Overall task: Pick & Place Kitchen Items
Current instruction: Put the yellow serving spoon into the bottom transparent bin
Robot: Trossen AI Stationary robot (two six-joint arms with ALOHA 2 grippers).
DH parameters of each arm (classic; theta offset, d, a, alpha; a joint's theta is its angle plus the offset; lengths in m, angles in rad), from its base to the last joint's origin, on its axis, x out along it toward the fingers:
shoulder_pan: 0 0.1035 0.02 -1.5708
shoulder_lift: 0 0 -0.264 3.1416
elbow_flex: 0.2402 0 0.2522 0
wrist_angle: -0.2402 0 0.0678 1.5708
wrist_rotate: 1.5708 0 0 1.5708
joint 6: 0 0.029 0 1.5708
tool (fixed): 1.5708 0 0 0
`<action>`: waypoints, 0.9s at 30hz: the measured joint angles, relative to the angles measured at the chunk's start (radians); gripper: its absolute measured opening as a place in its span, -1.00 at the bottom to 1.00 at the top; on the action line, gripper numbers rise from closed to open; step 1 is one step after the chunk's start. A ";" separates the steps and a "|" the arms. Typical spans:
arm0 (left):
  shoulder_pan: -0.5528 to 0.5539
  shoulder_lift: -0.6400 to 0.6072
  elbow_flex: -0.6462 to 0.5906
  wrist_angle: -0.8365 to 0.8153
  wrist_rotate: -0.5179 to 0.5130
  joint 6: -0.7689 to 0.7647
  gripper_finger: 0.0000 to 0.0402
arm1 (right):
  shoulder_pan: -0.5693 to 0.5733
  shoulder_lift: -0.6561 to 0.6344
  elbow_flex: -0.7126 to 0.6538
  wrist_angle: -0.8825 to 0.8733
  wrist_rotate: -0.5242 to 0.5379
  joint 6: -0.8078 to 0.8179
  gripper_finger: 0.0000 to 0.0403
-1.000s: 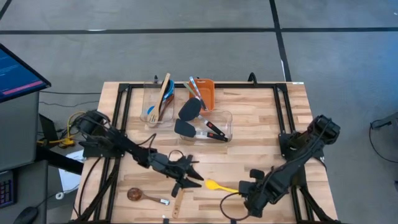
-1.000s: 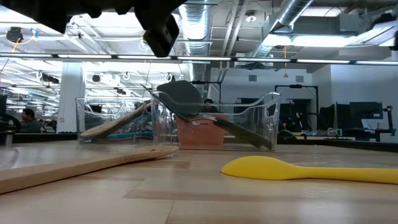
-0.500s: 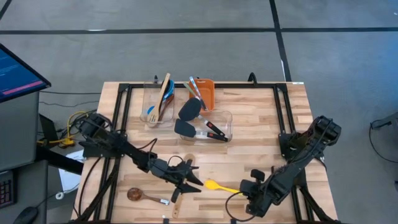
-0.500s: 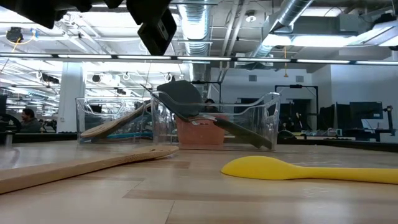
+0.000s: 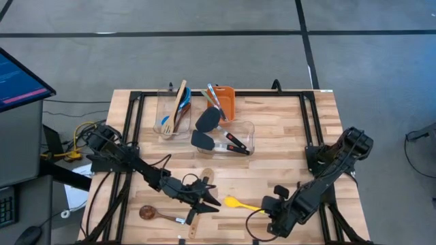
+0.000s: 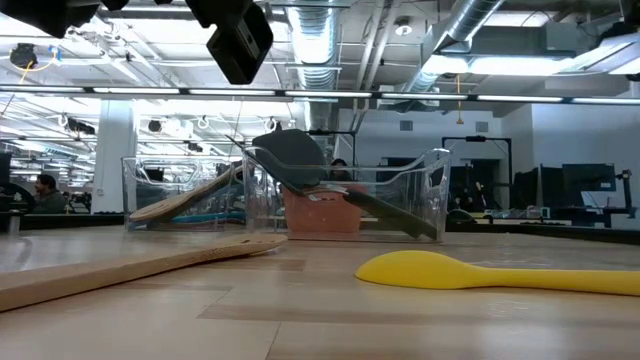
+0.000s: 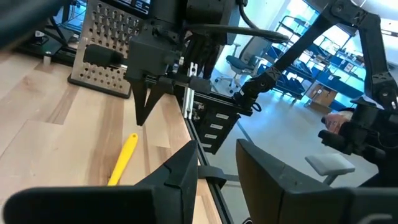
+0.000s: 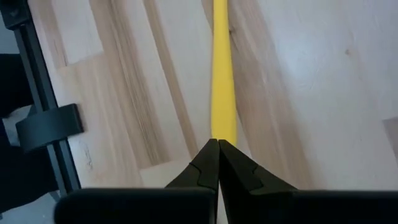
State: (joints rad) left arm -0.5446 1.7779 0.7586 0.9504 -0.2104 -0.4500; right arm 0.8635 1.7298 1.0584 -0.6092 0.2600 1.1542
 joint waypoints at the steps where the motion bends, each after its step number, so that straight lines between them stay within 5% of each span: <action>1: 0.000 0.000 0.000 0.000 0.000 0.000 -0.53 | 0.000 0.013 0.001 0.013 0.001 0.000 -1.00; 8: -0.005 0.000 0.000 0.000 0.000 0.000 -0.53 | 0.014 0.142 0.011 0.089 -0.025 0.003 -1.00; 21: -0.006 0.000 0.001 0.000 -0.008 0.000 -0.53 | 0.017 0.150 0.025 0.088 -0.023 -0.039 -1.00; 27: -0.006 0.000 0.001 0.000 -0.008 0.000 -0.53 | 0.010 0.094 0.049 0.008 0.091 -0.073 -1.00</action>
State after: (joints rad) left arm -0.5507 1.7779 0.7593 0.9506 -0.2184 -0.4500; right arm 0.8731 1.8237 1.1076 -0.6014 0.3514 1.0816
